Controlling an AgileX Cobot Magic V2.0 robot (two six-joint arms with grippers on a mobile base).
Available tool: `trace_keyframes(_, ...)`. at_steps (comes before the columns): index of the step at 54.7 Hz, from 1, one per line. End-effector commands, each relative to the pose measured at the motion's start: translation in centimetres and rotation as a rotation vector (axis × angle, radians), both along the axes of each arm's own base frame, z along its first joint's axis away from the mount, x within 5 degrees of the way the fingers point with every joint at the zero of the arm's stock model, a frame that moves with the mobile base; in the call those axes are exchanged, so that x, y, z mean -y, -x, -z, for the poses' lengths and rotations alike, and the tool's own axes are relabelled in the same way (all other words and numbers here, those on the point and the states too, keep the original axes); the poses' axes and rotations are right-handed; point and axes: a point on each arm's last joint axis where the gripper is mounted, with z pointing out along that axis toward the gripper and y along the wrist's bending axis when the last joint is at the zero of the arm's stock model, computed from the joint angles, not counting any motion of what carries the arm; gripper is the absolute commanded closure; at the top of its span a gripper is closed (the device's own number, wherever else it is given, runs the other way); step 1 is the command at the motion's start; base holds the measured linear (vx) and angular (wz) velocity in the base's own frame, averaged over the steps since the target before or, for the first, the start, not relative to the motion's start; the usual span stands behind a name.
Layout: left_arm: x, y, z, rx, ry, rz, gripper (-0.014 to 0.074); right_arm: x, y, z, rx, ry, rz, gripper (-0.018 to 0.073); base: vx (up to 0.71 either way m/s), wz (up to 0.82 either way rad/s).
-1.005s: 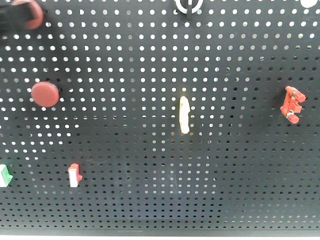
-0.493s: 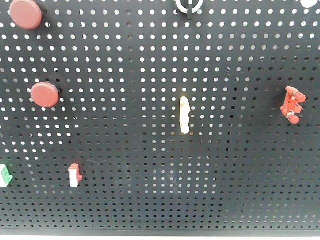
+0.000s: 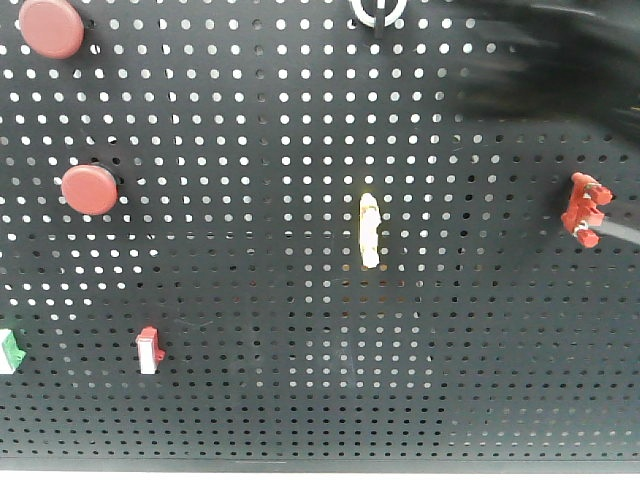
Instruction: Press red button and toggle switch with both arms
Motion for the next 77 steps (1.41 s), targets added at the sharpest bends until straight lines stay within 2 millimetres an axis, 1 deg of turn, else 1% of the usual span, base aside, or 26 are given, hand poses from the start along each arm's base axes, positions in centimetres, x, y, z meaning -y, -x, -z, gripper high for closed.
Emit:
trace_keyframes(1,-0.3,0.6,-1.5,0.099,0.051,-0.002,0.0595,-0.8,0.5,-2.2,0.066,-0.03,-0.033,0.0559,0.0,0.0)
trace_keyframes(4,-0.3,0.6,-1.5,0.099,0.051,-0.002,0.0595,-1.6,-0.1,-2.1,0.048,-0.02,-0.038,0.0559,0.0,0.0)
trace_keyframes(10,-0.3,0.6,-1.5,0.099,0.051,-0.002,0.0595,-2.3,-1.1,-1.9,0.016,-0.017,-0.036,0.0559,0.0,0.0)
trace_keyframes(19,-0.3,0.6,-1.5,0.099,0.051,-0.002,0.0595,-2.9,-2.0,-1.2,0.004,0.009,-0.029,0.0559,0.0,0.0)
trace_keyframes(29,-0.3,0.6,-1.5,0.098,0.049,-0.002,0.0594,-1.9,-3.0,-1.0,-0.012,0.005,0.015,0.0559,0.0,0.0)
trace_keyframes(41,-0.3,0.6,-1.5,0.097,0.049,-0.002,0.0594,-0.5,-3.6,-1.3,-0.006,-0.003,0.067,0.0559,0.0,0.0)
trace_keyframes(54,-0.3,0.6,-1.5,0.095,0.048,-0.002,0.0594,-0.5,-3.6,-1.3,-0.005,0.0,0.068,0.0559,0.0,0.0)
trace_keyframes(65,-0.3,0.6,-1.5,0.095,0.048,-0.002,0.0594,0.5,-2.3,-2.2,0.017,0.001,0.08,0.0559,0.0,0.0)
trace_keyframes(70,-0.3,0.6,-1.5,0.095,0.048,-0.002,0.0594,1.0,-2.5,-2.0,-0.011,0.032,0.113,0.0559,0.0,0.0)
trace_keyframes(75,-0.3,0.6,-1.4,0.093,0.047,-0.001,0.0594,1.3,-2.5,-2.1,-0.016,0.014,0.117,0.0559,0.0,0.0)
trace_keyframes(77,-0.3,0.6,-1.4,0.09,0.046,-0.001,0.0594,1.3,-2.3,-2.2,-0.013,0.003,0.108,0.0559,0.0,0.0)
